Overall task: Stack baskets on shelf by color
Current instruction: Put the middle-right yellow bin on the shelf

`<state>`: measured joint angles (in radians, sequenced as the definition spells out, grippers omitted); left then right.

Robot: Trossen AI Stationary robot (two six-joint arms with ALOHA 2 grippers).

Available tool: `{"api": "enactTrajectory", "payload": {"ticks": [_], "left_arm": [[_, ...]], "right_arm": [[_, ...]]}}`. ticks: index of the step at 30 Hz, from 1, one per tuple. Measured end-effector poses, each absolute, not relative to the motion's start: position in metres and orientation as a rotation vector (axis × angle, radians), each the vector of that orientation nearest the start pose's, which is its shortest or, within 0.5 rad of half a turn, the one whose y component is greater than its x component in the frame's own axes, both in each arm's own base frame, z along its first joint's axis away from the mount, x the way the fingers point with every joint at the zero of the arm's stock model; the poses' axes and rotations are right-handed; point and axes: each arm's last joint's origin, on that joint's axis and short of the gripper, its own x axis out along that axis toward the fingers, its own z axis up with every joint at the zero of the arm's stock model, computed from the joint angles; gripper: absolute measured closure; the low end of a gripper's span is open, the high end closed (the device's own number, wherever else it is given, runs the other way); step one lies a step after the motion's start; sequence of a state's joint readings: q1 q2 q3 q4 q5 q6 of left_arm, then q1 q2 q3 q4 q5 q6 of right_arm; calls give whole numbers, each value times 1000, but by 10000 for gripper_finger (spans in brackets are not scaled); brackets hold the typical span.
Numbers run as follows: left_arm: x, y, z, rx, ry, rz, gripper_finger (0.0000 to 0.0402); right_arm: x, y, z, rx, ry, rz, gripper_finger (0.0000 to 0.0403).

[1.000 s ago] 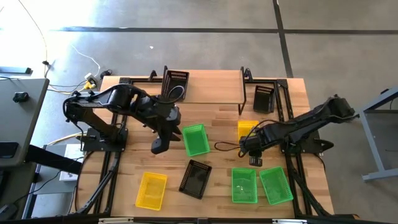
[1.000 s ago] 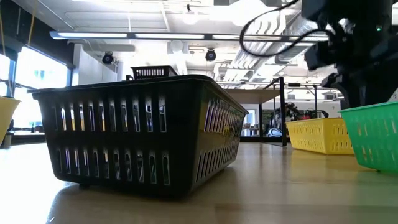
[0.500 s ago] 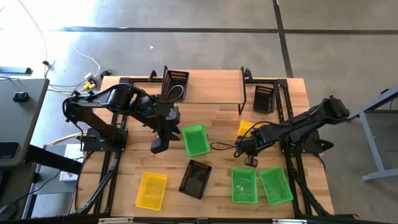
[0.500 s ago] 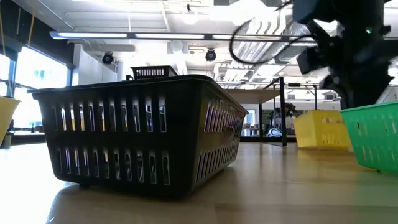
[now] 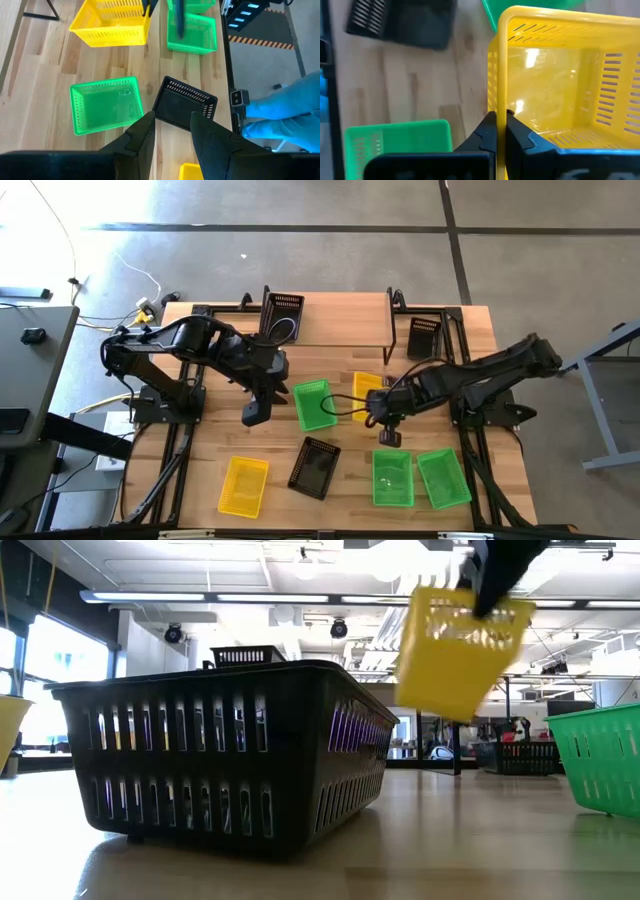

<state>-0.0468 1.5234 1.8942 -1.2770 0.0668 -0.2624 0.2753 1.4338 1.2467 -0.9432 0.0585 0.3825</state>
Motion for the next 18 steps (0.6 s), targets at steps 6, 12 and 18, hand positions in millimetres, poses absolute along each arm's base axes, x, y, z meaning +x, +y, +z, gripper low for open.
{"api": "enactTrajectory", "payload": {"ticks": [6,12,18], "left_arm": [[273,-15,436,-275,918,25,286],[273,-15,436,-321,918,49,286],[273,-13,435,-360,906,134,286]], "right_arm": [[270,71,329,24,1038,-31,402],[269,53,356,-157,992,-138,402],[271,18,360,-301,1019,-243,403]]}}
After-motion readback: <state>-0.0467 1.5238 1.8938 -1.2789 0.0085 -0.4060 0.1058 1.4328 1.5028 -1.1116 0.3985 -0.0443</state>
